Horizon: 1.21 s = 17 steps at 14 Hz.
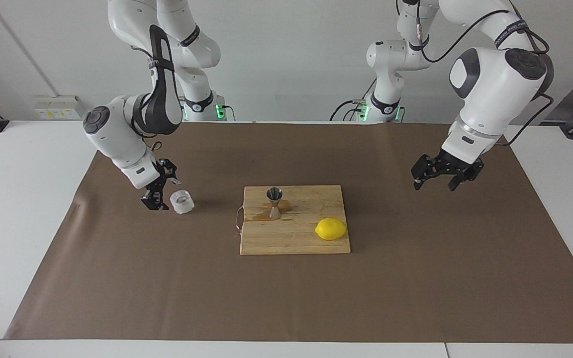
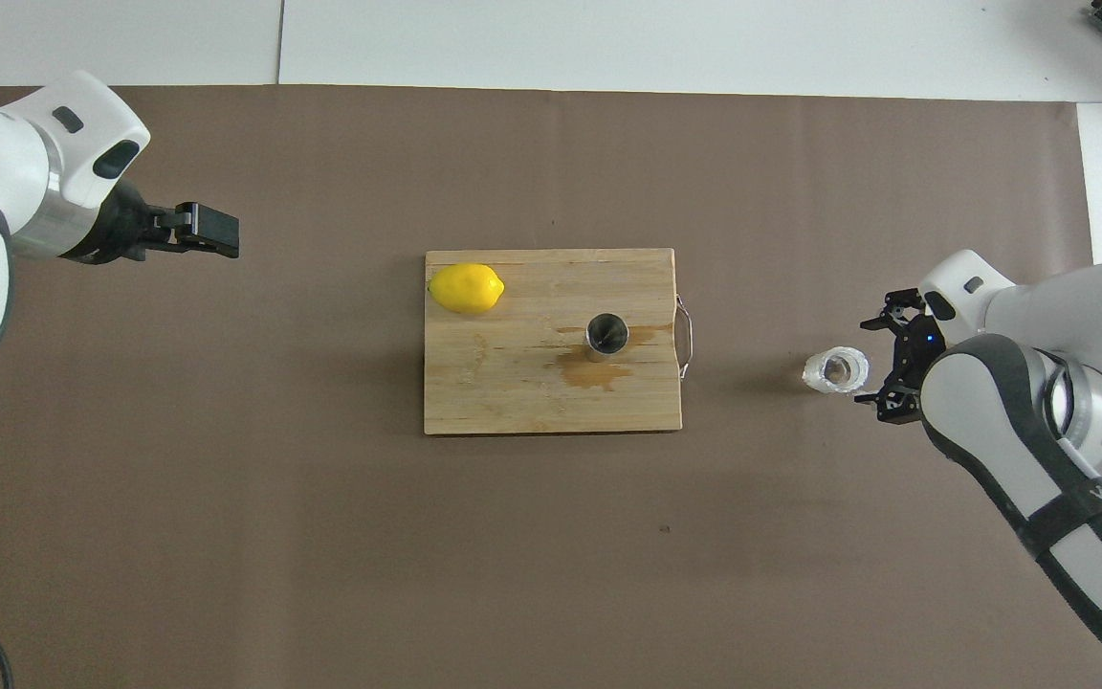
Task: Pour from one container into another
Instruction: 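Grasp the clear glass with the right gripper and lift it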
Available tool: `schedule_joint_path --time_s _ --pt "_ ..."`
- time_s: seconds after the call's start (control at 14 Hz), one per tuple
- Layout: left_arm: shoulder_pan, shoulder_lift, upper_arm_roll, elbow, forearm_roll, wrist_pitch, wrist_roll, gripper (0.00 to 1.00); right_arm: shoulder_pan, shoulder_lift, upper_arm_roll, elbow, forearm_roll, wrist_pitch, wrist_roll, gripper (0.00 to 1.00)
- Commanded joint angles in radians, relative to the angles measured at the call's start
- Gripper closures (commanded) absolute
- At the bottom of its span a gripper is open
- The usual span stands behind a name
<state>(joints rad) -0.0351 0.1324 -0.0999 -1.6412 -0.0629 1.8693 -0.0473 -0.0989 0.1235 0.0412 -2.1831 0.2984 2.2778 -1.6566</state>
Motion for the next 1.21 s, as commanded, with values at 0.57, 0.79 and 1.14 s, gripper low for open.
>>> schedule_joint_path --time_s 0.57,0.79,1.14 --pt "0.190 -0.105 -0.011 0.018 0.021 -0.169 0.259 0.00 -0.019 0.084 0.008 -0.047 0.220 0.083 -0.275 0.00" --pt "0.175 -0.112 -0.029 0.076 0.025 -0.242 0.146 0.00 -0.027 0.082 0.008 -0.049 0.228 0.077 -0.276 0.40" --pt "0.078 -0.126 -0.044 0.110 0.098 -0.375 0.061 0.00 -0.024 0.070 0.011 -0.044 0.229 0.066 -0.241 0.89"
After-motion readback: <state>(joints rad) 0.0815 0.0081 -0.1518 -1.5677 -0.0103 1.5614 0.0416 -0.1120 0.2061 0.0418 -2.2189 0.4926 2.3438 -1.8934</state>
